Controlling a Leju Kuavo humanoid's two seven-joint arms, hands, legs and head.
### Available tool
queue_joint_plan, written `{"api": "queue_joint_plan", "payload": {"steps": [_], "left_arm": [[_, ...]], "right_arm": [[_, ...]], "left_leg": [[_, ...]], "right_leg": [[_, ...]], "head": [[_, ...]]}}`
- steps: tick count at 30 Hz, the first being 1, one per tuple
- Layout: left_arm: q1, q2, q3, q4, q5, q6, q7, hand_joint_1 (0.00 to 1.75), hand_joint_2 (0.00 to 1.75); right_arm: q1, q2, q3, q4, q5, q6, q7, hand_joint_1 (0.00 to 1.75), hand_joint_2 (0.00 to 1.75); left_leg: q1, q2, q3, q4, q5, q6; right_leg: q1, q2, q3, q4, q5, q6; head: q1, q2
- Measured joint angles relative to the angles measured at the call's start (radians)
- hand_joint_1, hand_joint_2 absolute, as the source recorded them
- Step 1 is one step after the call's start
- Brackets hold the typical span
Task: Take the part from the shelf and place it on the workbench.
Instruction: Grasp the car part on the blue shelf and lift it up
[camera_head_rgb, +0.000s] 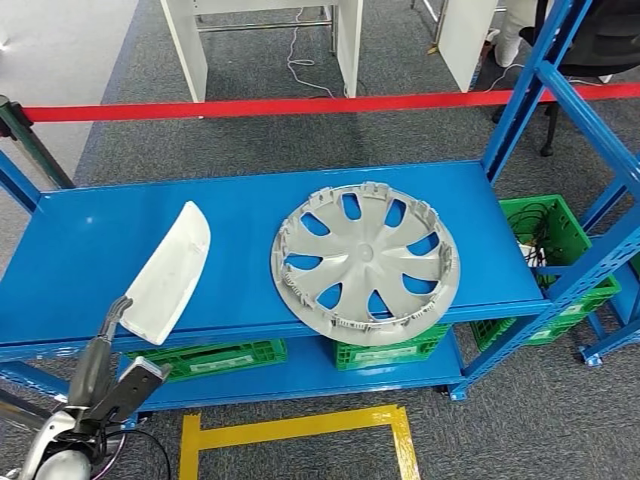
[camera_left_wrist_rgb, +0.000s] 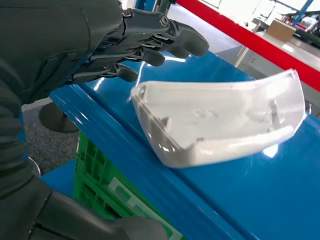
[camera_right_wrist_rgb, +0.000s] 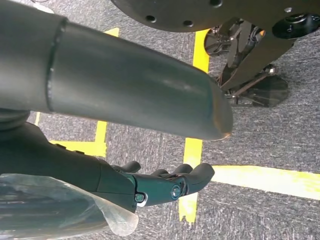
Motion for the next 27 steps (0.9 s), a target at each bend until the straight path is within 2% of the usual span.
{"api": "queue_joint_plan", "payload": {"steps": [5, 16, 18, 20, 22, 27], "left_arm": [[-0.021, 0.008, -0.016, 0.02, -0.054, -0.021, 0.019, 0.0, 1.75], [-0.092, 0.069, -0.054, 0.036, -0.193, -0.075, 0.066, 0.02, 1.75], [-0.103, 0.078, -0.058, 0.036, -0.204, -0.082, 0.073, 0.78, 1.75], [-0.111, 0.083, -0.061, 0.036, -0.208, -0.084, 0.074, 1.64, 1.75], [-0.116, 0.086, -0.065, 0.036, -0.209, -0.084, 0.074, 1.75, 1.75], [-0.118, 0.087, -0.075, 0.036, -0.211, -0.083, 0.075, 1.75, 1.75]], "right_arm": [[0.0, -0.004, 0.005, 0.0, 0.008, -0.002, 0.002, 0.0, 0.0], [-0.002, -0.01, 0.008, 0.0, 0.018, -0.002, -0.003, 0.0, 0.0], [-0.002, -0.012, 0.011, 0.0, 0.021, -0.001, -0.004, 0.0, 0.0], [-0.002, -0.013, 0.013, 0.0, 0.023, -0.001, -0.006, 0.0, 0.0], [-0.002, -0.014, 0.015, 0.0, 0.025, -0.001, -0.008, 0.0, 0.0], [-0.003, -0.015, 0.025, 0.0, 0.027, -0.001, -0.01, 0.0, 0.0]], "left_leg": [[0.0, 0.0, 0.0, 0.0, 0.0, 0.0], [0.0, 0.0, 0.0, 0.0, 0.0, 0.0], [0.0, 0.0, 0.0, 0.0, 0.0, 0.0], [0.0, 0.0, 0.0, 0.0, 0.0, 0.0], [0.0, 0.0, 0.0, 0.001, 0.0, 0.0], [0.0, 0.0, 0.0, 0.001, 0.0, 0.0]], "right_leg": [[0.0, 0.0, 0.0, 0.0, 0.0, 0.0], [0.0, 0.0, 0.0, 0.0, 0.0, 0.0], [0.0, 0.0, 0.0, 0.0, 0.0, 0.0], [0.0, 0.0, 0.0, 0.0, 0.0, 0.0], [0.0, 0.0, 0.0, 0.0, 0.0, 0.0], [0.0, 0.0, 0.0, 0.0, 0.0, 0.0]], "head": [[0.0, 0.0], [0.0, 0.0], [0.0, 0.0], [0.0, 0.0], [0.0, 0.0], [0.0, 0.0]]}}
